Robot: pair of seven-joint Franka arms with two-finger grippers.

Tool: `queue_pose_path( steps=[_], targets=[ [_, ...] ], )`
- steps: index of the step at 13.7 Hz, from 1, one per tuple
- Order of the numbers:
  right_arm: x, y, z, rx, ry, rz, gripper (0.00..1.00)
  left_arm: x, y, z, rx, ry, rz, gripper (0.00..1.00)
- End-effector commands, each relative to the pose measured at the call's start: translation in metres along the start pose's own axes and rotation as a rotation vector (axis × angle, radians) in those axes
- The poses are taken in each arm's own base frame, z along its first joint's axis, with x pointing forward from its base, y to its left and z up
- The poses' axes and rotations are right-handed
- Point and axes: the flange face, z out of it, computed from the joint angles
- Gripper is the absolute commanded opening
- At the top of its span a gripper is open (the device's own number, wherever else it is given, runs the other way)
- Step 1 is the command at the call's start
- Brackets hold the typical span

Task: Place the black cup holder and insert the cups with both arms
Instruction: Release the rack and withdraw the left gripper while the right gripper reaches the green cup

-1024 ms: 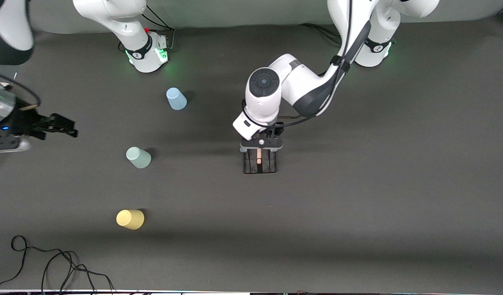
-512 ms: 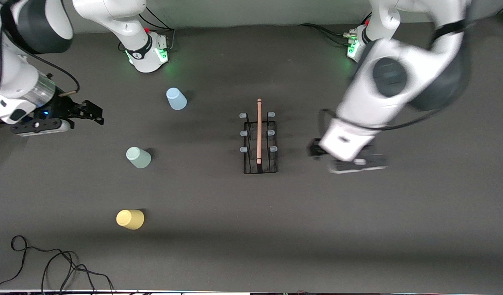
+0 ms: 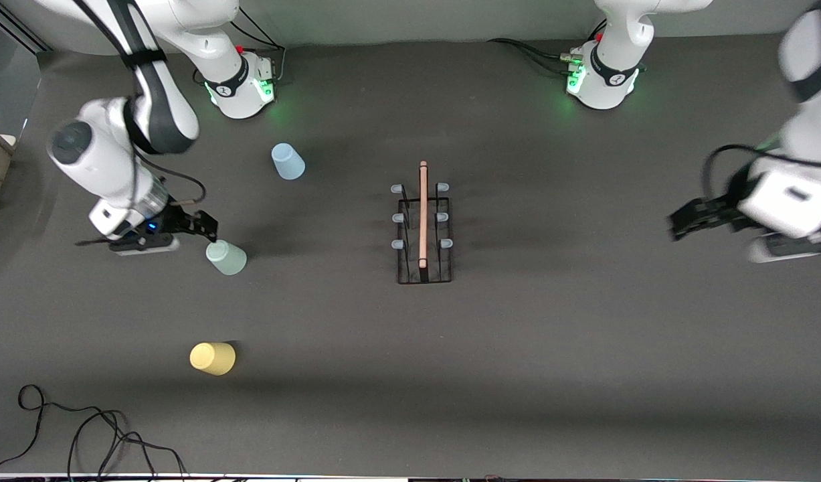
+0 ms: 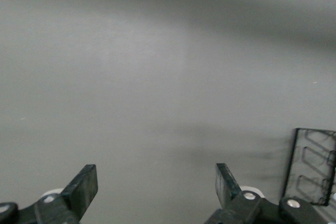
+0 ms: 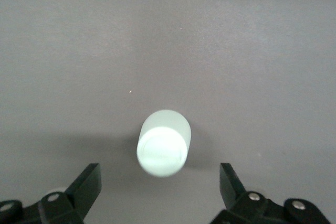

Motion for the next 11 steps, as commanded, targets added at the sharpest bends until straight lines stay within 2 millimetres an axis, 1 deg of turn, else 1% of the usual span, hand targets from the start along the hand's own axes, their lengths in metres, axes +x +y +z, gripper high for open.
queue_pose_path(
  steps=[1,2,3,4,5,6,7,8,9,10,11],
  targets=[
    [0.002,0.001,0.041,-0.012,0.007,-0.006,1.0,-0.039,-0.046,-0.01,-0.008,0.014,0.032,1.0],
    [0.0,0.001,0.054,-0.014,-0.006,-0.007,1.0,-0.053,-0.059,-0.013,-0.005,0.043,0.065,1.0],
    [-0.003,0.0,0.064,-0.015,-0.024,-0.009,1.0,-0.059,-0.061,-0.014,-0.002,0.035,0.074,1.0],
    [-0.004,0.0,0.07,-0.014,-0.033,-0.009,1.0,-0.061,-0.055,-0.016,-0.003,0.023,0.071,1.0],
    [-0.005,0.0,0.073,-0.015,-0.039,-0.009,1.0,-0.058,-0.05,-0.022,-0.004,0.014,0.076,1.0],
    [-0.005,-0.005,0.074,-0.014,-0.042,-0.017,0.95,-0.053,-0.046,-0.018,-0.002,-0.028,0.083,1.0],
    [-0.005,-0.008,0.073,-0.014,-0.041,-0.02,0.68,-0.049,-0.045,-0.019,-0.003,-0.037,0.083,1.0],
    [-0.003,-0.008,0.07,-0.013,-0.035,-0.02,0.45,-0.043,-0.043,-0.02,0.01,-0.033,0.095,1.0],
    [0.0,-0.008,0.063,-0.013,-0.026,-0.02,0.34,-0.03,-0.037,-0.022,0.012,-0.026,0.118,1.0],
    [0.004,-0.008,0.048,-0.011,-0.004,-0.02,0.32,-0.025,-0.031,-0.024,0.04,-0.023,0.141,1.0],
    [0.006,-0.009,0.034,-0.009,0.003,-0.019,0.32,-0.028,-0.03,-0.022,0.056,-0.054,0.172,1.0]
  ],
)
